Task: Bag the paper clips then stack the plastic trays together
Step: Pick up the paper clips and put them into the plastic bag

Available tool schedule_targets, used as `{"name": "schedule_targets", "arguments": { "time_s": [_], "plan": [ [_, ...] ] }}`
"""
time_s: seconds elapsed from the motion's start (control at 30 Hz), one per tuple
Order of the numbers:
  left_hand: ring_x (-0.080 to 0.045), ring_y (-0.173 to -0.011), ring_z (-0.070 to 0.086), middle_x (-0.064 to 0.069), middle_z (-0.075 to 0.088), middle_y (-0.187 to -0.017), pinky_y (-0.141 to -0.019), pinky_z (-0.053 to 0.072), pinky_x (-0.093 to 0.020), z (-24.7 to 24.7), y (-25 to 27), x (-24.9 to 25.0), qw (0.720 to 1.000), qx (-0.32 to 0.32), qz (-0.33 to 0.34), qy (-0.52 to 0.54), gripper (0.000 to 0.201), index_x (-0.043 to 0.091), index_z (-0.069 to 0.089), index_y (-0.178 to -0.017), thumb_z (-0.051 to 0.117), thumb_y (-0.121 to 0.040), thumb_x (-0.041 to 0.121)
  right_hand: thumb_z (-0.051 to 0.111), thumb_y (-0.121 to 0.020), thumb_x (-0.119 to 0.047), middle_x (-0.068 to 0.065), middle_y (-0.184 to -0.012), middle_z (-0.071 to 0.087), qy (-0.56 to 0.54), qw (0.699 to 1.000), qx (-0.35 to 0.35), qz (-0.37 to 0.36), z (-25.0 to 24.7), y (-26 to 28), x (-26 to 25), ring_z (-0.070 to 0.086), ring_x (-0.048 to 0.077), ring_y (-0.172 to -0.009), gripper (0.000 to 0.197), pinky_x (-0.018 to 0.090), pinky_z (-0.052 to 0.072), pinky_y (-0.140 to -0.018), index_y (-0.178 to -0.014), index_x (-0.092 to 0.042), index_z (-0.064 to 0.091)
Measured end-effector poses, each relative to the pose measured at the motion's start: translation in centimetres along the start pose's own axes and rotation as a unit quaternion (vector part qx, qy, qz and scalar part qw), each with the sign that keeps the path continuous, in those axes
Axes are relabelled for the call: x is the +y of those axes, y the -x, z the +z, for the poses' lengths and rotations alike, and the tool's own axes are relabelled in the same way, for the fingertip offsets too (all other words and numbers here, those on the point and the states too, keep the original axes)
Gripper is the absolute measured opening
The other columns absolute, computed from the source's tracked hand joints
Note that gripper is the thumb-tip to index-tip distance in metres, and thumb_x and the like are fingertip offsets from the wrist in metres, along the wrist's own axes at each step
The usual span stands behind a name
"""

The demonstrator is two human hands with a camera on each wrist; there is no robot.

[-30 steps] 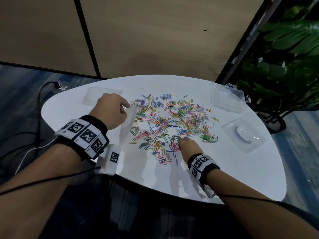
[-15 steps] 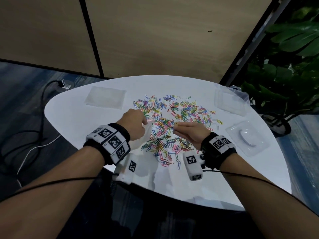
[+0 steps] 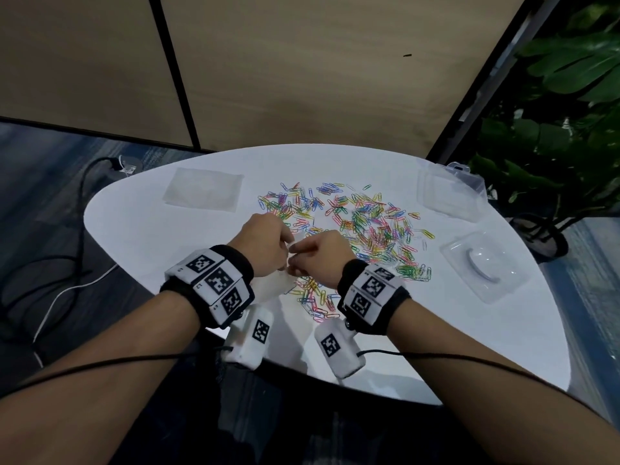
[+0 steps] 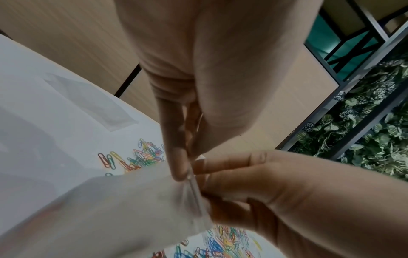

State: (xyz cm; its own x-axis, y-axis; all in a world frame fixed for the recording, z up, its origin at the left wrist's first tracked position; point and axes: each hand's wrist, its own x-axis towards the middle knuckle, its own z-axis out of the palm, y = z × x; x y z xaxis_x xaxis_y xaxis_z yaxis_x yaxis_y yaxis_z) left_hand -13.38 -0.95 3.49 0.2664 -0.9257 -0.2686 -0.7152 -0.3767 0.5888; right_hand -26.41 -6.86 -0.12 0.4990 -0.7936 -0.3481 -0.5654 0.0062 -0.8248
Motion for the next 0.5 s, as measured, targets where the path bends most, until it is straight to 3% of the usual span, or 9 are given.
{"name": "schedule_targets", "arguments": {
  "time_s": [0.07, 0.17, 0.23, 0.3, 0.37, 0.43, 0.5],
  "plan": [
    [-0.028, -0.092, 0.073, -0.014, 0.077, -0.097, -0.092, 0.059, -0.041, -0.2, 0.0, -0.1, 1.000, 0.002, -0.003, 0.004, 0.032, 0.005, 0.073, -0.116, 0.058, -0.089, -0.003, 0.064, -0.087, -0.002, 0.010, -0.090, 0.076, 0.051, 0.998, -0.002, -0.032, -0.3, 0.3, -0.2, 0.073, 0.017, -0.075, 0.019, 0.024, 0.059, -0.074, -0.102, -0.007, 0.076],
    [-0.028, -0.095, 0.073, -0.014, 0.077, -0.101, -0.094, 0.058, -0.040, -0.4, 0.0, -0.4, 1.000, 0.006, -0.008, -0.006, 0.036, 0.007, 0.072, -0.120, 0.057, -0.089, -0.003, 0.060, -0.089, 0.005, 0.011, -0.093, 0.074, -0.070, 0.997, -0.008, -0.028, -2.1, 0.3, 0.1, 0.073, 0.023, -0.084, 0.020, 0.032, 0.061, -0.077, -0.097, -0.004, 0.076],
    [-0.030, -0.101, 0.072, -0.015, 0.075, -0.109, -0.097, 0.057, -0.041, -0.6, 0.0, -0.6, 1.000, 0.003, -0.015, -0.011, 0.038, 0.009, 0.072, -0.122, 0.058, -0.088, -0.003, 0.062, -0.089, 0.002, 0.010, -0.092, 0.074, -0.063, 0.997, 0.033, -0.021, -4.3, -0.2, 1.4, 0.073, 0.026, -0.087, 0.017, 0.033, 0.062, -0.075, -0.095, -0.007, 0.075],
    [-0.032, -0.104, 0.071, -0.017, 0.072, -0.116, -0.098, 0.056, -0.041, -0.8, 0.0, -0.7, 1.000, 0.000, -0.020, -0.014, 0.040, 0.010, 0.072, -0.123, 0.059, -0.088, -0.003, 0.068, -0.087, -0.010, 0.007, -0.103, 0.072, 0.163, 0.985, 0.048, 0.006, -6.7, -0.3, 3.4, 0.071, 0.022, -0.093, 0.020, 0.033, 0.060, -0.082, -0.107, -0.013, 0.072],
    [-0.033, -0.103, 0.071, -0.017, 0.070, -0.119, -0.097, 0.057, -0.041, -1.0, 0.0, -0.8, 1.000, -0.001, -0.024, -0.015, 0.039, 0.010, 0.071, -0.123, 0.059, -0.088, -0.003, 0.073, -0.085, -0.025, 0.009, -0.132, 0.059, 0.393, 0.914, -0.002, 0.097, -8.0, -0.2, 6.3, 0.061, 0.024, -0.114, 0.052, 0.033, 0.052, -0.095, -0.133, -0.016, 0.056],
    [-0.034, -0.102, 0.071, -0.018, 0.069, -0.120, -0.096, 0.057, -0.042, -1.2, -0.1, -0.8, 1.000, 0.002, -0.024, -0.017, 0.039, 0.010, 0.071, -0.122, 0.059, -0.088, -0.004, 0.074, -0.082, -0.038, 0.015, -0.152, 0.031, 0.453, 0.872, -0.056, 0.179, -7.9, 0.0, 8.9, 0.046, 0.034, -0.132, 0.083, 0.040, 0.045, -0.102, -0.150, -0.018, 0.030],
    [-0.035, -0.100, 0.071, -0.018, 0.070, -0.119, -0.094, 0.058, -0.042, -1.2, -0.1, -0.8, 0.999, 0.005, -0.027, -0.018, 0.040, 0.010, 0.072, -0.121, 0.058, -0.087, -0.005, 0.072, -0.081, -0.044, 0.018, -0.155, 0.015, 0.434, 0.878, -0.055, 0.193, -7.1, -0.1, 10.8, 0.039, 0.040, -0.135, 0.092, 0.046, 0.045, -0.102, -0.153, -0.024, 0.018]
  ]
}}
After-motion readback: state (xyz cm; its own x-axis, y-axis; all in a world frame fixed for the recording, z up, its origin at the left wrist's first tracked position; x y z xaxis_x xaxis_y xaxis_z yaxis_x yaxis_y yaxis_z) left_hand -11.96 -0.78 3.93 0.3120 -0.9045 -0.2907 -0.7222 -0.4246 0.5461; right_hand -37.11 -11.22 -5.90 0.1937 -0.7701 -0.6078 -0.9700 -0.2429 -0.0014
